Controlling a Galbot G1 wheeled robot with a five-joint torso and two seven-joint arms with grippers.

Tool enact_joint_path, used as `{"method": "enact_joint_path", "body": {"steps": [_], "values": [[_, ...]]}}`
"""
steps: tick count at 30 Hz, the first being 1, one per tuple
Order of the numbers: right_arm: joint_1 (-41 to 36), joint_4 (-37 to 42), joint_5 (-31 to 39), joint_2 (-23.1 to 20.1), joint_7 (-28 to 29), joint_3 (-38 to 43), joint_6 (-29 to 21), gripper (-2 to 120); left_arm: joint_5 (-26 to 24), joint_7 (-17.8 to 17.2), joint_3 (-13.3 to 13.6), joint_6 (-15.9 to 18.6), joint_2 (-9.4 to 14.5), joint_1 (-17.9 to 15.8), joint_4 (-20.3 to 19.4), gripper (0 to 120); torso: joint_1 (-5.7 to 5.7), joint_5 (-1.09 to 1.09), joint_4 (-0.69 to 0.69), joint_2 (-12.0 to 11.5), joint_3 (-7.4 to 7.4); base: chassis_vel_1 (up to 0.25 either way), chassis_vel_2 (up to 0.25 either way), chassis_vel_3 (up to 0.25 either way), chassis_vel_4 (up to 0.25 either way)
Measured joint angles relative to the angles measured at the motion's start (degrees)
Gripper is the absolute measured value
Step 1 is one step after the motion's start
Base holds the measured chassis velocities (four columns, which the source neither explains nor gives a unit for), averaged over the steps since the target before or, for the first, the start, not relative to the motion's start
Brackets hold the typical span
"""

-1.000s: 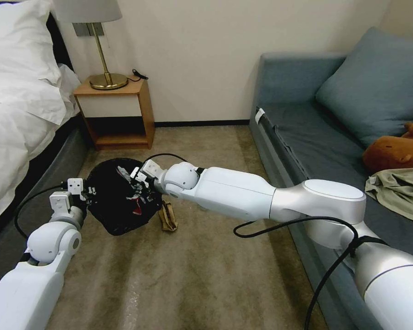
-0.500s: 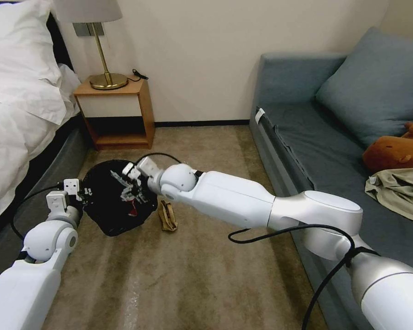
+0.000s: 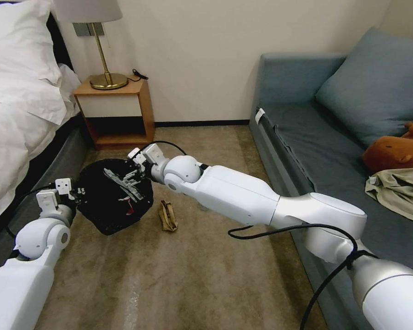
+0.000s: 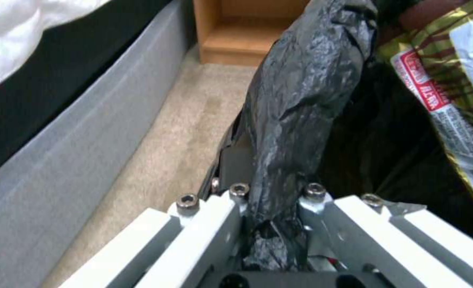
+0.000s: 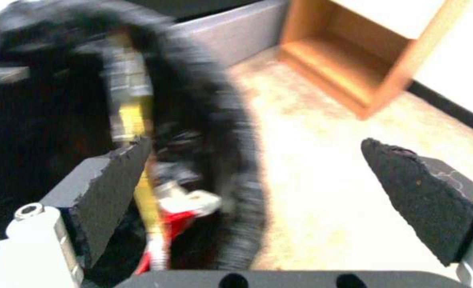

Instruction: Pick up the trash bin, then pick up the garbage on the floor and place it into the trash bin.

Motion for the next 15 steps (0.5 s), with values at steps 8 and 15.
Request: {"method": "enact_joint_path", "body": {"steps": [8,15], "values": [[-1.9,-5.2,2.7,-0.7,6.3,6.4,1.6,100,-1.8,-0.2,-2.9,0.4,-1.2,-0.1,2.2,2,0.0,0.0,-0.01,0.0,0.0,0.0,0.0,0.0,0.0],[-5.7,-5.4,5.4,-4.6,12.1,10.4,2.1,100,-3.5,-0.3,-5.8,0.7,-1.4,-0.2,3.4,2,0.0,0.02,-0.03,0.0,0.0,0.0,0.0,0.0,0.0]]}}
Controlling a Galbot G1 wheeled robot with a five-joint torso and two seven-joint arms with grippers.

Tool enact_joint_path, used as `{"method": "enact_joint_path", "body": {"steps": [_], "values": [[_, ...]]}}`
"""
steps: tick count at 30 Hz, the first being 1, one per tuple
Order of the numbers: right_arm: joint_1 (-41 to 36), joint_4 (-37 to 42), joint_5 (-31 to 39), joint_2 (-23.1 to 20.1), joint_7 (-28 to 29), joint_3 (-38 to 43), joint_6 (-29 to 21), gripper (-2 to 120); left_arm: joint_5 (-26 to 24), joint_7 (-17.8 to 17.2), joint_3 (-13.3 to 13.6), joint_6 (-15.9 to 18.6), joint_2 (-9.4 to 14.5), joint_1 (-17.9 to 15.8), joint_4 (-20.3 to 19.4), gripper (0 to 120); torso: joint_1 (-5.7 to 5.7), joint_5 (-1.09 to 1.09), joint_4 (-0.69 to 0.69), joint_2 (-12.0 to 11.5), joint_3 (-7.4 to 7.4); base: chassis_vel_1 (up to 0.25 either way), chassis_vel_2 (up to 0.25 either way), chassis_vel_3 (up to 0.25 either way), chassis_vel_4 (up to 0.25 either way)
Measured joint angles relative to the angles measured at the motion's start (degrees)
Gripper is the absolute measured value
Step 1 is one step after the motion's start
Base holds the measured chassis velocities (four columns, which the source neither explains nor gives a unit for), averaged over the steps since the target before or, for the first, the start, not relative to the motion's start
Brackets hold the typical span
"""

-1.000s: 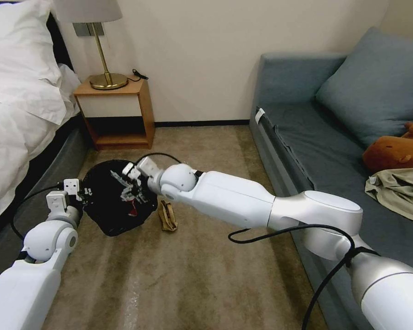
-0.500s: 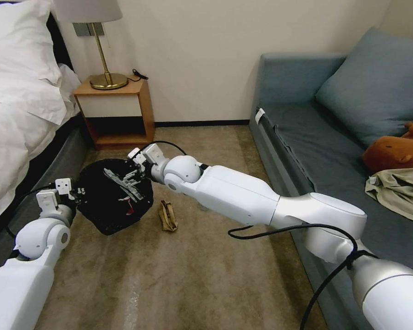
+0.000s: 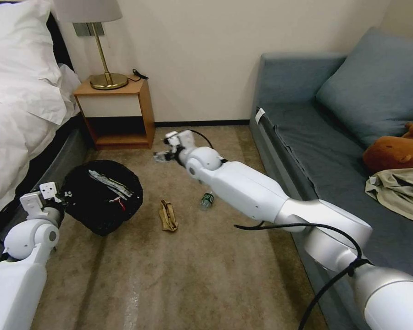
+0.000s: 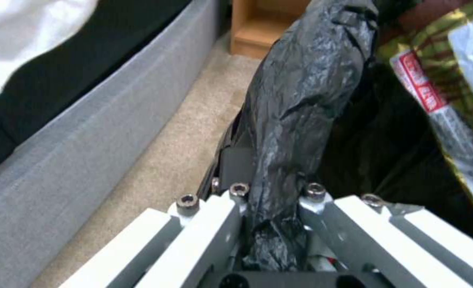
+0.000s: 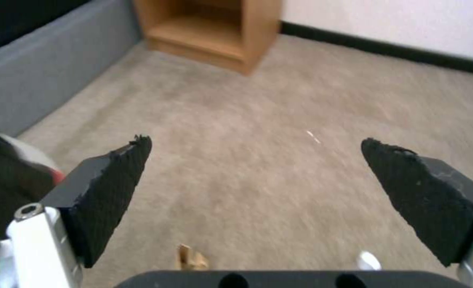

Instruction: Pick up the trash bin, then pick up the garbage on the floor and place it into the trash bin.

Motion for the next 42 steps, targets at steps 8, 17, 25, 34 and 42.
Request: {"method": "enact_joint_path", "body": {"steps": [8,17,25,34,42], "values": [[-3.8,2.9,0.7,-3.2,2.3,1.1,0.4,100,-0.7,0.2,-1.0,0.2,0.6,-0.6,1.4,2,0.0,0.0,0.02,0.0,0.0,0.0,0.0,0.0,0.0],[-6.8,2.3,-0.2,-3.1,3.1,0.6,0.9,100,0.1,0.8,-0.6,-0.8,0.9,-1.2,2.7,2,0.0,-0.02,0.03,0.0,0.0,0.0,0.0,0.0,0.0],[-7.6,1.6,-0.5,-2.8,3.1,0.7,1.0,100,0.4,0.9,-0.1,-0.9,0.9,-1.5,3.3,2,0.0,-0.02,0.02,0.0,0.0,0.0,0.0,0.0,0.0],[-8.0,0.9,-1.1,-2.7,2.7,0.8,1.4,100,0.8,1.0,0.0,-1.2,0.7,-1.4,3.3,2,0.0,-0.01,0.02,0.0,0.0,0.0,0.0,0.0,0.0],[-8.2,0.2,-1.4,-2.5,2.6,0.6,1.6,100,1.3,1.2,0.3,-1.7,0.2,-0.9,3.2,2,-0.01,-0.02,0.03,0.0,0.0,0.0,0.0,0.0,0.0]]}}
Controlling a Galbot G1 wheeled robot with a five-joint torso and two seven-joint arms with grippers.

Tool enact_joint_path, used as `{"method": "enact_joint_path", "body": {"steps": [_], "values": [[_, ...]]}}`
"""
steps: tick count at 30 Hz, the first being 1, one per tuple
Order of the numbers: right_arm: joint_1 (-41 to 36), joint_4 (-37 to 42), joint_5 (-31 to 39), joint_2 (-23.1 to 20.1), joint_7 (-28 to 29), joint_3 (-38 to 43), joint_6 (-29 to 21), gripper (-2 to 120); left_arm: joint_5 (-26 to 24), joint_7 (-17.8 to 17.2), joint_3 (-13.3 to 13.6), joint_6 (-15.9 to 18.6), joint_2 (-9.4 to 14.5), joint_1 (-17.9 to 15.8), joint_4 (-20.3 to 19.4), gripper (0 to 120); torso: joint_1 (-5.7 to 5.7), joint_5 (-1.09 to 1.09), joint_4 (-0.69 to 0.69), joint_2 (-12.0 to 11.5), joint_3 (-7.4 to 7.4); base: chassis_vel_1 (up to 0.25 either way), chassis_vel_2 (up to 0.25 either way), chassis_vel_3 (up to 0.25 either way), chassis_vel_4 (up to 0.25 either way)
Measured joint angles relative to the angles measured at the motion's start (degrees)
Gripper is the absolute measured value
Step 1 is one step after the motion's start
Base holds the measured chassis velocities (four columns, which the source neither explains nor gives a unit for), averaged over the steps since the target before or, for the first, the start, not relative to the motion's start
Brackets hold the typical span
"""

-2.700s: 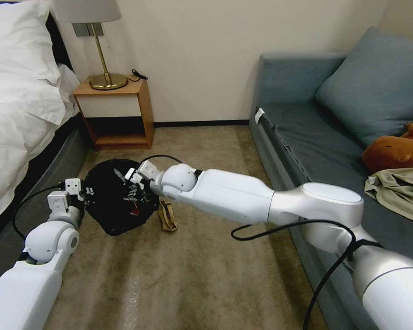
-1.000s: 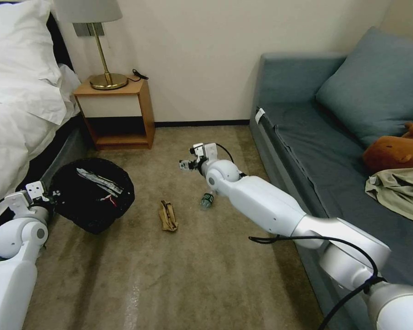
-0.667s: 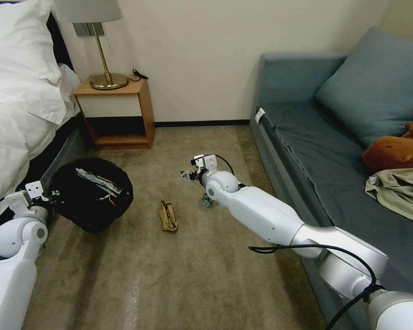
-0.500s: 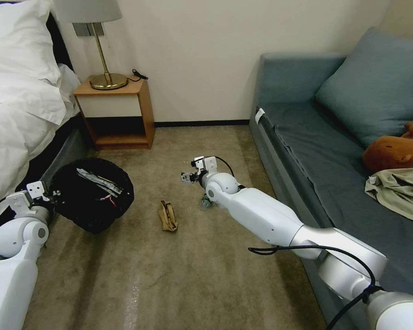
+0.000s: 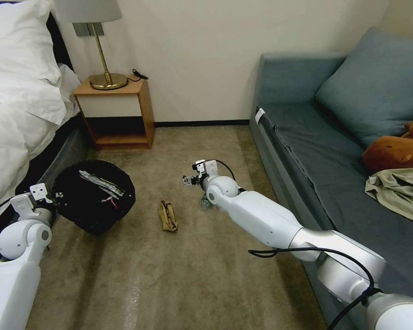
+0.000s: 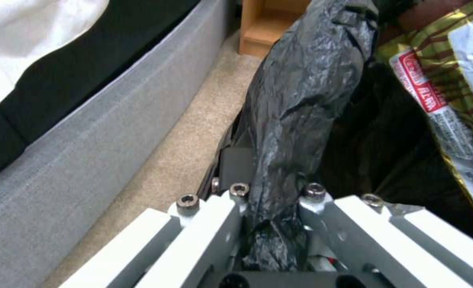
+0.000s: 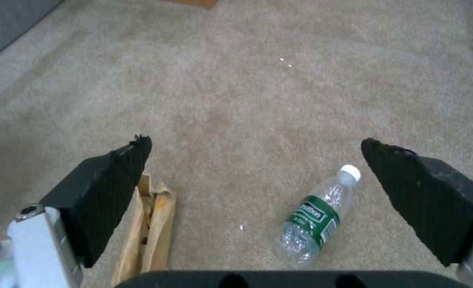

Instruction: Pick up the trash bin, then pick up the garbage on the floor and place it into the trash bin.

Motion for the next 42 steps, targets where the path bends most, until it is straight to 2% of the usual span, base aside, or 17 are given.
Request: {"method": "enact_joint_path", "body": {"steps": [13,42], "values": [[-0.7,-1.0,-0.6,0.2,-0.2,-0.3,0.7,100,0.5,0.2,0.4,-0.5,-0.5,0.3,-0.2,2,0.0,0.0,0.0,0.0,0.0,-0.005,0.005,0.004,-0.003],[-1.2,-1.6,-0.9,0.5,-0.4,-0.8,1.0,100,0.6,0.4,0.3,-0.6,-0.7,0.1,0.1,2,0.01,0.0,-0.02,0.0,0.0,-0.079,0.079,0.085,-0.079]]}}
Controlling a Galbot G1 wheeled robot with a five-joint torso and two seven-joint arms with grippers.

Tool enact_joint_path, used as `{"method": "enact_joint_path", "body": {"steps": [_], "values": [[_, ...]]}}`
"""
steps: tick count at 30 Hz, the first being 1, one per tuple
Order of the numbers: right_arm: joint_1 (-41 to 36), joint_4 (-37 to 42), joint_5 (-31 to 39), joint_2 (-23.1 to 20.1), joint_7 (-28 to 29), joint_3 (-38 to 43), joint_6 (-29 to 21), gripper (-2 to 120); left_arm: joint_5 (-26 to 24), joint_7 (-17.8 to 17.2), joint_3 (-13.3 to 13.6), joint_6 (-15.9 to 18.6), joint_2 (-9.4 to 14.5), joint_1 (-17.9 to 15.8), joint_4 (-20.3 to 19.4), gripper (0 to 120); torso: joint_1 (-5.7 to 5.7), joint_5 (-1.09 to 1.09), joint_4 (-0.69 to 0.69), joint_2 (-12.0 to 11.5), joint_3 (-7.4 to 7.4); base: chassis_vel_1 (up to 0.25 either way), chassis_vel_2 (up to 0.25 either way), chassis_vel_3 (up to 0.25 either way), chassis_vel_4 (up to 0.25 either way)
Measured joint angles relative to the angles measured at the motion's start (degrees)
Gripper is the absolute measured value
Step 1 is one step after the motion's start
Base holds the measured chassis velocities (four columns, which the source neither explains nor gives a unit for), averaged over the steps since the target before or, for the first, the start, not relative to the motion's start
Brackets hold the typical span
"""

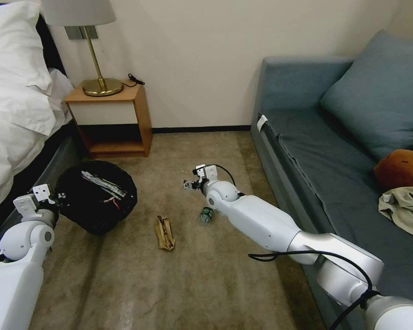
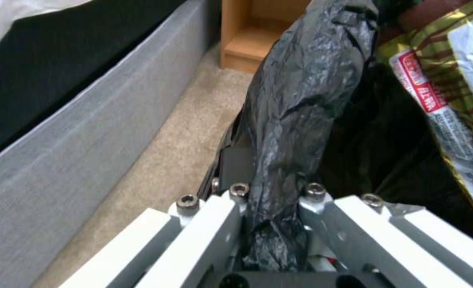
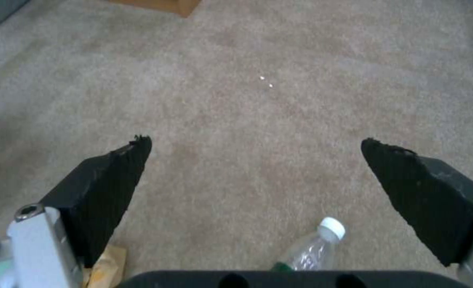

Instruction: Pick up the trash bin, then pick up the garbage on the floor and place it into the trash bin.

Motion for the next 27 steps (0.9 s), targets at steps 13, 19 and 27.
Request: {"method": "enact_joint_path", "body": {"steps": [13,19,27], "values": [[-0.3,-0.2,-0.3,0.1,0.0,-0.1,0.0,100,0.2,0.0,-0.1,-0.1,-0.2,0.2,0.0,2,0.0,0.0,0.02,0.0,0.0,-0.078,0.084,0.072,-0.068],[-0.4,-0.3,-0.5,0.2,-0.1,-0.3,0.0,100,0.2,0.1,-0.1,-0.1,-0.3,0.3,0.0,2,0.0,0.0,0.02,0.0,0.0,-0.09,0.067,0.076,-0.078],[-0.6,-0.3,-0.6,0.2,-0.1,-0.4,0.0,100,0.3,0.1,-0.1,-0.2,-0.4,0.4,-0.1,2,0.0,0.0,0.01,0.0,0.0,-0.081,0.078,0.076,-0.072]]}}
